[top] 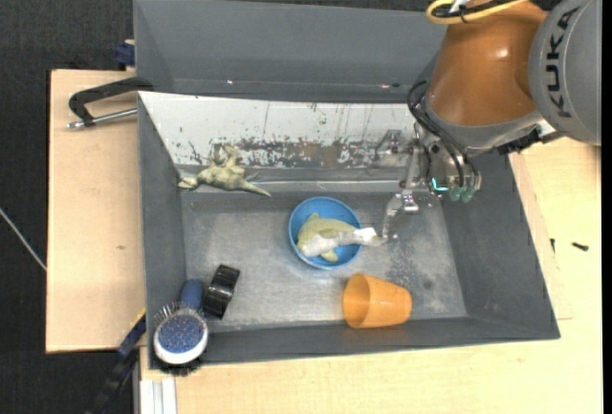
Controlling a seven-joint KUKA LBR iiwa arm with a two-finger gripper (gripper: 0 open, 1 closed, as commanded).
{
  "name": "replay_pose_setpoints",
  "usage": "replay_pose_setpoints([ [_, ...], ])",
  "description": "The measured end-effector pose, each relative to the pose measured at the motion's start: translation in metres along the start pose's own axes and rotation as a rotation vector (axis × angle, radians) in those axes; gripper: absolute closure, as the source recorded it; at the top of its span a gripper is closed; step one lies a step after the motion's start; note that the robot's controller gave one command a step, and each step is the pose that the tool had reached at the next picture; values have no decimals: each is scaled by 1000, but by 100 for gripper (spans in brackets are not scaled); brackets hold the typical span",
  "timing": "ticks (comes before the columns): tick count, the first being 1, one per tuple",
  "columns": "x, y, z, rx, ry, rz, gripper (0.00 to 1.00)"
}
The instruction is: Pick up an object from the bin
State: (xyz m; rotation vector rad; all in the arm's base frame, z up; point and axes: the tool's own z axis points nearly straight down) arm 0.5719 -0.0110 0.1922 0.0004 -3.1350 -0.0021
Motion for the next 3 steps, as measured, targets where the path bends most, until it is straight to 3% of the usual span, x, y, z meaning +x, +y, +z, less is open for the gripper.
replay_pose_setpoints([
  [1, 4, 58, 89, 0, -5, -294, 0],
  [2, 4, 57, 89, 1, -7, -293, 100],
  [3, 8, 54, -42, 1, -22, -195, 100],
])
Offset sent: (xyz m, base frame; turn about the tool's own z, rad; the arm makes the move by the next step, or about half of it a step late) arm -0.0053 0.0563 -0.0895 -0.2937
